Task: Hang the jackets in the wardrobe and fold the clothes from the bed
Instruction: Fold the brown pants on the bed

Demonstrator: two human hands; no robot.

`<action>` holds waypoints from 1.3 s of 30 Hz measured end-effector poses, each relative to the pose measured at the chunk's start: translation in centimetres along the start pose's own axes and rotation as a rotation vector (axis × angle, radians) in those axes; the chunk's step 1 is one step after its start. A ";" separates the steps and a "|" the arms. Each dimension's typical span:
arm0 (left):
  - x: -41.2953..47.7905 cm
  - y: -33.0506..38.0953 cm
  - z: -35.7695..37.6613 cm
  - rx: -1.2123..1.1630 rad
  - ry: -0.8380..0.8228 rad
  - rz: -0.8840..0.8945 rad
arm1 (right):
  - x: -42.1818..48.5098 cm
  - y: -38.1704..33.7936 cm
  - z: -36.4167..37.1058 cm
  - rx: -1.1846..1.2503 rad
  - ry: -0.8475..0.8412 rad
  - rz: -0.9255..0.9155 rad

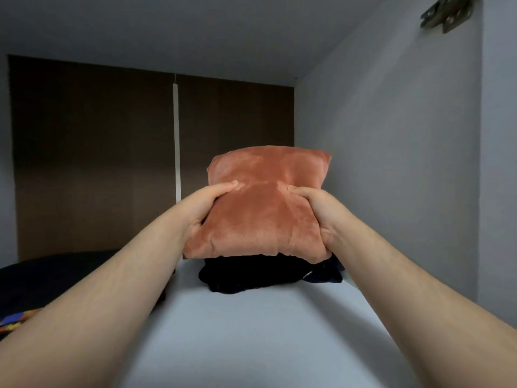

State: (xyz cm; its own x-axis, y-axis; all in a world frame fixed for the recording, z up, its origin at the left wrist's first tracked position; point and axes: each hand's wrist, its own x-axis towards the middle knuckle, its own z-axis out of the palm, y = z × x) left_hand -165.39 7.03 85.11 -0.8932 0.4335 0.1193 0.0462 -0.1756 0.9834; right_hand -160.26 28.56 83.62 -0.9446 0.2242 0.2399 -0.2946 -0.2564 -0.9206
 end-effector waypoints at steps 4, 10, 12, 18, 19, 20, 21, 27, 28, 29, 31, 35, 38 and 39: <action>3.4 0.1 -0.6 -0.119 0.009 0.054 | 2.9 -0.2 -0.1 0.039 0.130 -0.062; 9.6 -2.9 -3.3 -0.566 0.159 0.077 | 6.8 -0.5 1.5 0.199 0.517 -0.264; 11.2 -4.0 -3.1 -0.432 0.191 0.062 | 8.3 0.4 2.5 0.111 0.704 -0.335; 12.2 -3.7 0.6 -0.099 0.017 -0.008 | 10.7 5.7 4.8 -0.050 0.871 -0.078; 12.5 -3.9 0.9 -0.070 0.026 -0.014 | 11.0 6.3 4.6 -0.099 0.843 -0.065; 12.8 -4.1 1.1 -0.062 0.046 -0.021 | 10.7 6.2 4.3 -0.135 0.799 -0.060; 13.5 -4.4 1.0 -0.067 0.070 -0.019 | 10.7 6.1 3.9 -0.153 0.734 -0.045; 16.3 -2.5 0.1 -0.070 0.101 0.002 | 8.0 2.5 -0.3 -0.259 0.389 0.111; 16.4 -2.1 -0.1 -0.055 0.118 -0.004 | 7.6 2.2 -1.2 -0.314 0.420 0.103; 16.5 -1.9 -0.5 -0.058 0.123 -0.009 | 7.8 2.0 -1.8 -0.330 0.464 0.083; 17.4 -1.7 -1.1 -0.098 0.099 -0.029 | 7.8 1.4 -3.1 -0.359 0.611 -0.056; 18.0 -1.2 -1.7 -0.036 0.112 -0.058 | 7.9 -0.8 -3.4 -0.805 0.805 -0.638; 17.2 -0.6 -1.5 0.076 0.167 -0.059 | 8.9 -2.4 -0.8 -1.261 0.485 -0.810; 17.0 -0.4 -1.3 0.095 0.158 -0.061 | 9.8 -2.9 -0.3 -1.347 0.370 -0.767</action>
State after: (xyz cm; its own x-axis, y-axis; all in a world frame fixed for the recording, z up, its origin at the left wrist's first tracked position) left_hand -181.15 13.36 86.56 -0.9544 0.2954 0.0434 0.0251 -0.0653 0.9975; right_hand -168.62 31.72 88.54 -0.4948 0.1606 0.8540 -0.1354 0.9565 -0.2583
